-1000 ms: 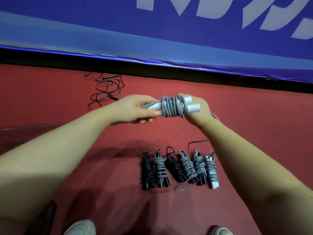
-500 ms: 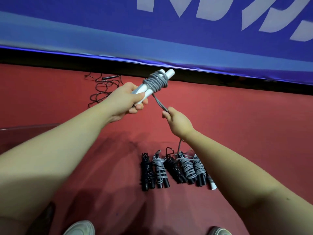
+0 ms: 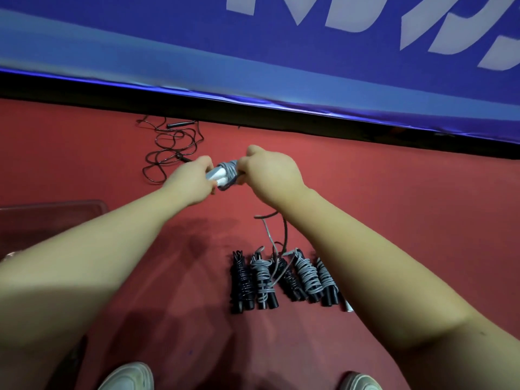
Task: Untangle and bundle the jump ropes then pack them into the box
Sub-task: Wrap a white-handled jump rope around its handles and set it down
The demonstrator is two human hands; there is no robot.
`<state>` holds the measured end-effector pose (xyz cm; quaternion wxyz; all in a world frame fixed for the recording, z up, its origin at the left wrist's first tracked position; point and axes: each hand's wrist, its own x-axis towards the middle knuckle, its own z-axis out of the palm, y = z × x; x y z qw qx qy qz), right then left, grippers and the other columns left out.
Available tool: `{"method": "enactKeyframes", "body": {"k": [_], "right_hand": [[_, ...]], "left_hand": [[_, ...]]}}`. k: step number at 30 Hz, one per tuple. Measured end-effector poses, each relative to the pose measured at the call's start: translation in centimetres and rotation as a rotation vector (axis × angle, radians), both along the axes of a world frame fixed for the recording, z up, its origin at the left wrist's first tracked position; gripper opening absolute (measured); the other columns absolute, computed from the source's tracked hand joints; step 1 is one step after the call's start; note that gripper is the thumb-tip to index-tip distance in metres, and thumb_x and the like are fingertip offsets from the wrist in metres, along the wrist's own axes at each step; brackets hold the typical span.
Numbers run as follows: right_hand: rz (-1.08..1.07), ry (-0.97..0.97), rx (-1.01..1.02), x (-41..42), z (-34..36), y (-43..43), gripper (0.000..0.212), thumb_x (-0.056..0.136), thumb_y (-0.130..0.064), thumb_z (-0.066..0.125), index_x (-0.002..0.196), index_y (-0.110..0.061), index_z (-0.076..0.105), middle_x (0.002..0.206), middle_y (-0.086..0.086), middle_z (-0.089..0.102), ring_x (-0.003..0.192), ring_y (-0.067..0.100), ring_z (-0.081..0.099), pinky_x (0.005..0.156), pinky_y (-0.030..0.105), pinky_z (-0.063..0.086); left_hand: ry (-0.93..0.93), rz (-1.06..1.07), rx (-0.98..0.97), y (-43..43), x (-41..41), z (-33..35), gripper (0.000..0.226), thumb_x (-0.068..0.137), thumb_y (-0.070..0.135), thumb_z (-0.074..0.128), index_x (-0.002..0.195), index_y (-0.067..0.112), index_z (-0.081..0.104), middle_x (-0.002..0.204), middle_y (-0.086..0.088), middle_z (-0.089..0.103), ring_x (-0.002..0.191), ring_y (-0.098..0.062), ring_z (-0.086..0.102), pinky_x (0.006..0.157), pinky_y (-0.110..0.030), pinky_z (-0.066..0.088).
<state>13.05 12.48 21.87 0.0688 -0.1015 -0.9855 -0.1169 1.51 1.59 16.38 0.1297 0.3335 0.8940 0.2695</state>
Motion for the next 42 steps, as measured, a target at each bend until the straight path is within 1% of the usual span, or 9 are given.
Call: {"method": "enactKeyframes", "body": {"k": [11, 16, 21, 27, 31, 34, 36, 40, 42], "right_hand": [[0.146, -0.190, 0.053, 2.0, -0.3, 5.1, 0.044, 0.090, -0.054, 0.044, 0.111, -0.020, 0.063, 0.106, 0.005, 0.061, 0.098, 0.029, 0.059, 0.066, 0.033, 0.042], [0.167, -0.030, -0.080, 3.5, -3.2, 6.5, 0.029, 0.088, -0.031, 0.046, 0.084, -0.007, 0.061, 0.069, 0.010, 0.063, 0.059, 0.031, 0.058, 0.048, 0.030, 0.037], [0.077, -0.104, -0.148, 4.2, -2.6, 5.1, 0.024, 0.097, -0.012, 0.045, 0.073, -0.012, 0.045, 0.111, 0.028, 0.057, 0.111, 0.038, 0.052, 0.084, 0.039, 0.044], [0.239, 0.252, -0.062, 3.2, -3.5, 7.2, 0.029, 0.076, -0.029, 0.045, 0.090, -0.010, 0.062, 0.074, 0.009, 0.058, 0.051, 0.028, 0.054, 0.042, 0.025, 0.036], [0.068, 0.326, -0.847, 2.0, -2.9, 5.3, 0.016, 0.093, -0.010, 0.046, 0.083, -0.015, 0.058, 0.059, 0.000, 0.053, 0.045, 0.018, 0.050, 0.047, 0.023, 0.039], [-0.173, -0.079, -1.698, 1.9, -2.3, 5.0, 0.027, 0.100, -0.005, 0.036, 0.084, -0.012, 0.056, 0.050, -0.006, 0.039, 0.035, 0.003, 0.030, 0.036, 0.014, 0.022], [-0.222, -0.228, -1.550, 2.1, -2.4, 4.7, 0.022, 0.098, -0.010, 0.044, 0.086, -0.015, 0.061, 0.057, -0.002, 0.047, 0.039, 0.005, 0.036, 0.038, 0.017, 0.026], [-0.123, -0.163, -0.226, 1.3, -2.6, 4.7, 0.029, 0.097, -0.041, 0.043, 0.104, -0.024, 0.065, 0.099, 0.006, 0.067, 0.094, 0.028, 0.061, 0.067, 0.029, 0.040], [0.008, -0.057, -0.066, 1.1, -2.6, 4.1, 0.039, 0.100, -0.045, 0.031, 0.109, -0.017, 0.057, 0.098, 0.008, 0.064, 0.093, 0.032, 0.059, 0.062, 0.030, 0.033]], "left_hand": [[-0.299, -0.665, -0.167, -0.9, 2.4, 2.3, 0.010, 0.090, 0.012, 0.061, 0.092, 0.015, 0.052, 0.080, 0.002, 0.071, 0.055, -0.012, 0.053, 0.050, -0.021, 0.040], [-0.699, -0.649, 0.053, -1.1, 2.7, 3.9, 0.012, 0.091, 0.000, 0.056, 0.094, 0.009, 0.050, 0.081, -0.012, 0.067, 0.054, -0.015, 0.047, 0.043, -0.019, 0.031], [-0.818, -0.643, 0.210, -1.3, 2.1, 4.5, 0.015, 0.081, 0.006, 0.061, 0.091, 0.008, 0.049, 0.077, -0.013, 0.066, 0.054, -0.014, 0.047, 0.039, -0.015, 0.029], [-1.031, -0.722, 0.177, -2.4, 0.7, 4.9, 0.023, 0.075, 0.001, 0.069, 0.090, 0.008, 0.053, 0.070, -0.015, 0.062, 0.046, -0.012, 0.045, 0.034, -0.013, 0.029], [-1.013, -0.743, 0.030, -3.4, -1.2, 5.4, 0.043, 0.061, 0.028, 0.086, 0.090, 0.012, 0.058, 0.073, -0.017, 0.064, 0.048, -0.013, 0.047, 0.036, -0.014, 0.030], [-0.792, -0.719, -0.212, -4.3, -2.0, 5.6, 0.034, 0.069, 0.028, 0.081, 0.088, 0.014, 0.057, 0.080, -0.015, 0.066, 0.051, -0.013, 0.049, 0.041, -0.016, 0.032], [-0.752, -0.717, -0.304, -4.3, -1.4, 5.3, 0.017, 0.080, 0.007, 0.066, 0.091, 0.008, 0.052, 0.080, -0.014, 0.066, 0.052, -0.012, 0.049, 0.042, -0.017, 0.031], [-0.681, -0.685, -0.342, -4.2, -1.5, 5.3, 0.015, 0.087, -0.005, 0.057, 0.093, 0.008, 0.052, 0.081, -0.012, 0.067, 0.052, -0.012, 0.049, 0.042, -0.017, 0.031], [-0.690, -0.676, -0.320, -4.2, -1.4, 5.8, 0.015, 0.085, -0.003, 0.059, 0.094, 0.006, 0.051, 0.080, -0.012, 0.067, 0.052, -0.012, 0.048, 0.041, -0.017, 0.031]]}}
